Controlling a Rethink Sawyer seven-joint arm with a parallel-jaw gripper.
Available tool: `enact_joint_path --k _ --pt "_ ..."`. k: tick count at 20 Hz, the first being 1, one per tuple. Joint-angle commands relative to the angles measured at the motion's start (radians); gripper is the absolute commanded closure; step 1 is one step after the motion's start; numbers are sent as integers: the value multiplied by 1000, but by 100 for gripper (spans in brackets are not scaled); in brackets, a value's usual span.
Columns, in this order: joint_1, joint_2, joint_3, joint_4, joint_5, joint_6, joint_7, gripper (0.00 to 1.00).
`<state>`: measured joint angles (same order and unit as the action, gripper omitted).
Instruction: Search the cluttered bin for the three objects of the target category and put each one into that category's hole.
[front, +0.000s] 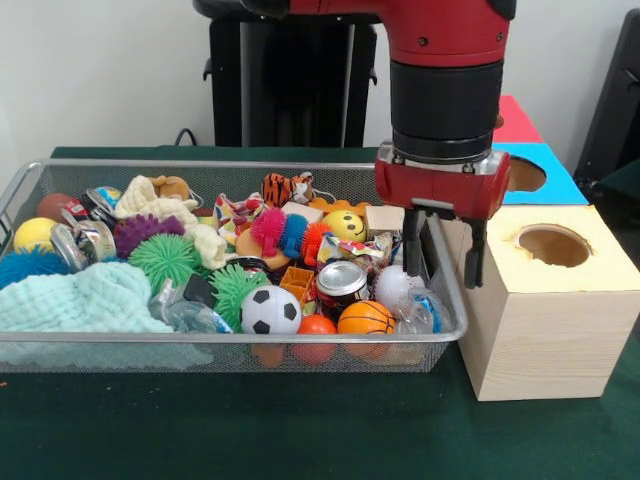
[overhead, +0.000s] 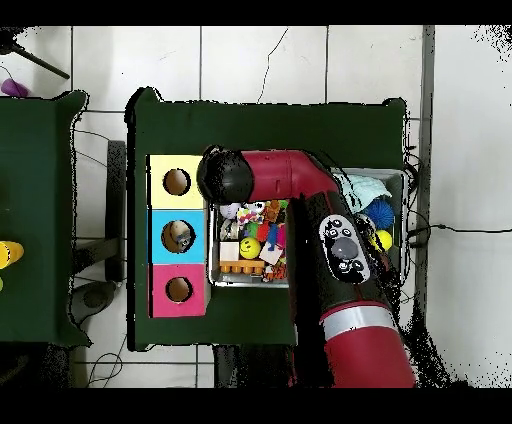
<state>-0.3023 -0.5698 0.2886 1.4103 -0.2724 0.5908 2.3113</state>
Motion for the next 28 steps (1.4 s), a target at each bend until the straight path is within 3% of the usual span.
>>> enact_joint_path --k 1,15,28 --pt "44 -7 -40 -29 -38 121 -18 0" --pt "91 -9 -116 -34 10 182 60 0" --pt "107 35 -171 -10 -1 88 70 0"
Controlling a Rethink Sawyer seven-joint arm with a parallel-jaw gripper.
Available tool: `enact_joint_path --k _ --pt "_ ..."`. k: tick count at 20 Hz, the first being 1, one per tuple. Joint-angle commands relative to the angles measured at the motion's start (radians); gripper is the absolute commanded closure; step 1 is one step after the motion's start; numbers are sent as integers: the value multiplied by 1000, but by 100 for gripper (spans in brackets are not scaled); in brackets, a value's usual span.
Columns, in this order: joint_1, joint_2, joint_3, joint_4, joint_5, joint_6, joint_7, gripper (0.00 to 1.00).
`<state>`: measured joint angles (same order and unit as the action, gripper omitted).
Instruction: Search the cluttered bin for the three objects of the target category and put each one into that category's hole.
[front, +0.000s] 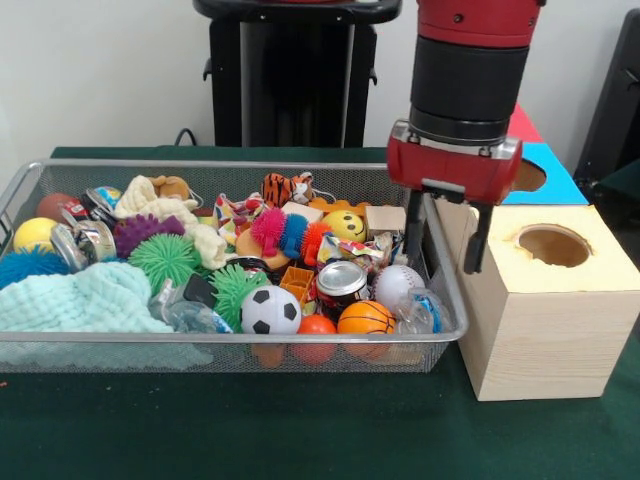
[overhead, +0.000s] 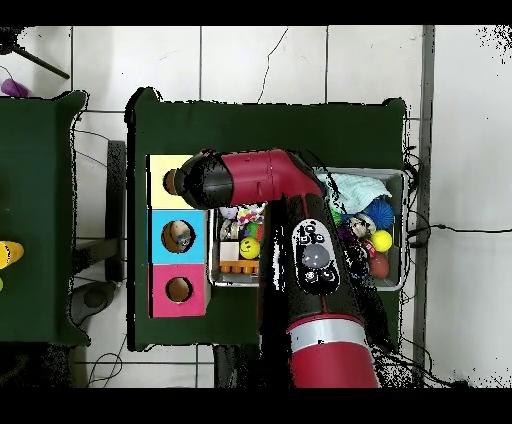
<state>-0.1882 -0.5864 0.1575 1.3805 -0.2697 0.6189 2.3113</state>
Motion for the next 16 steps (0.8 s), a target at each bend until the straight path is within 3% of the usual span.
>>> enact_joint_path --k 1,16 --pt "-5 57 -44 19 -4 51 74 0" --pt "47 169 -94 -52 15 -40 140 0"
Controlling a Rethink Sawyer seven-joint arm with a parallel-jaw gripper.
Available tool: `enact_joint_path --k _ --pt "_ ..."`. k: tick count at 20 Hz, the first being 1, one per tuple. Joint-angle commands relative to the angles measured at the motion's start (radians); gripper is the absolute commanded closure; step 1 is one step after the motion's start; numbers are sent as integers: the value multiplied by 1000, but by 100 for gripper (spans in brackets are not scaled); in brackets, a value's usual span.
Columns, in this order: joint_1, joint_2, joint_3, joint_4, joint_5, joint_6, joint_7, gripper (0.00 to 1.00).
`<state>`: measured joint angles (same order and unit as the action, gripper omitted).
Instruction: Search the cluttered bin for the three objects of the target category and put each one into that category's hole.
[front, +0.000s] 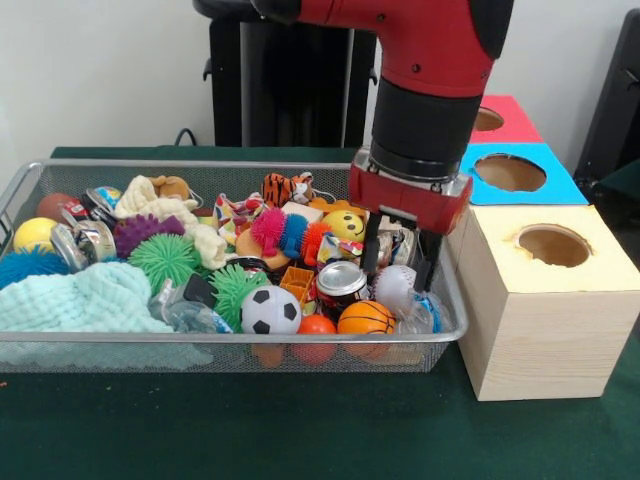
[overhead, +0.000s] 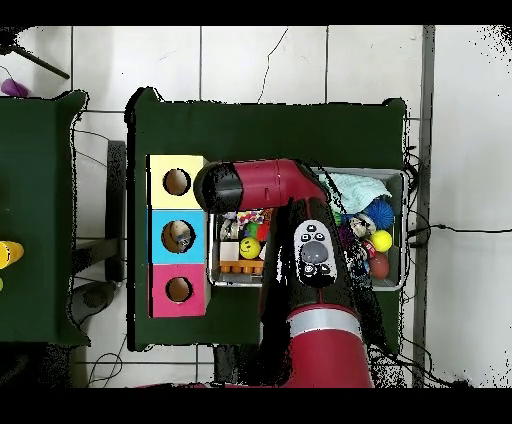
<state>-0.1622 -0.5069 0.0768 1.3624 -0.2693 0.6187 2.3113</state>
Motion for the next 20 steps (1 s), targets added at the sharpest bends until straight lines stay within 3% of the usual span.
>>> enact_joint_path --k 1,20 --pt "28 95 -18 -40 18 -41 147 0" --pt "65 130 -24 -65 90 -58 163 0"
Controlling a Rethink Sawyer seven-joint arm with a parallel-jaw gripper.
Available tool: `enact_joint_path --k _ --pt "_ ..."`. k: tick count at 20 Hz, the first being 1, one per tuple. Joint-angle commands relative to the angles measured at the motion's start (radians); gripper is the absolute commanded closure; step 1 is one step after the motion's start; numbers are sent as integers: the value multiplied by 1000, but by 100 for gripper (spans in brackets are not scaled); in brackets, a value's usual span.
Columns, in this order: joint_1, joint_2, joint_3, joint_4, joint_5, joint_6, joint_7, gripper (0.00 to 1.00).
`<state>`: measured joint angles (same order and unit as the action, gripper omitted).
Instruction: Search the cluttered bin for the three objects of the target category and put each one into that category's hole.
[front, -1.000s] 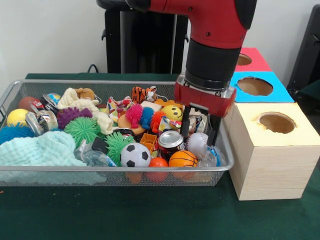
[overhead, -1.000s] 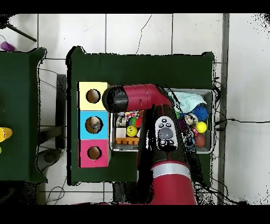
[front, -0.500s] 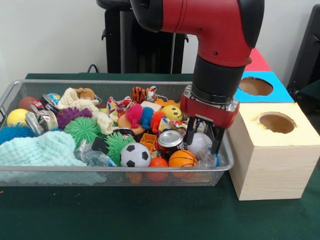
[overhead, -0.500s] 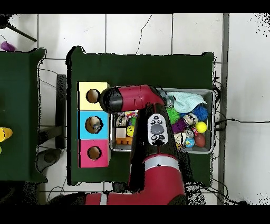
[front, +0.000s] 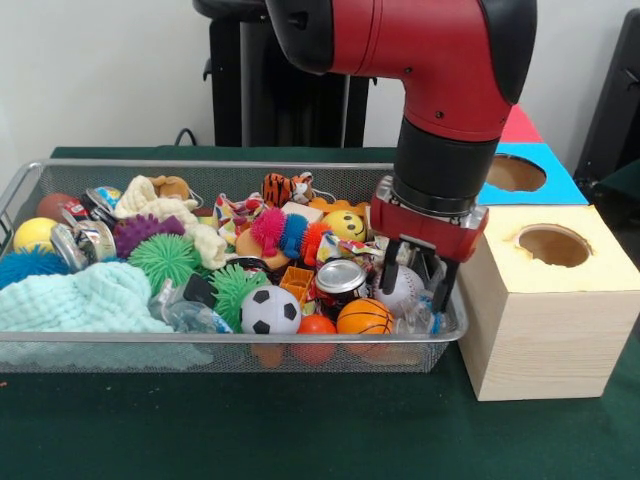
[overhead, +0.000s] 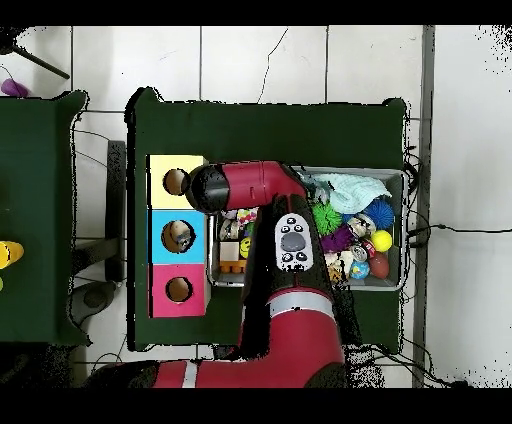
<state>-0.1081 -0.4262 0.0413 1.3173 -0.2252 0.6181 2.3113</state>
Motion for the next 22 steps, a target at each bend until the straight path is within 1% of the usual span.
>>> enact_joint_path --k 1,7,10,17,19,22 --pt "12 49 11 -18 50 -59 162 0" --pt "12 28 14 -10 74 -33 141 0" --pt "17 33 13 -23 88 -28 139 0" --pt "-12 101 19 -80 74 -75 93 0" --pt "-30 112 33 -85 74 -83 72 0" --pt "-29 123 24 -101 66 -84 70 0"
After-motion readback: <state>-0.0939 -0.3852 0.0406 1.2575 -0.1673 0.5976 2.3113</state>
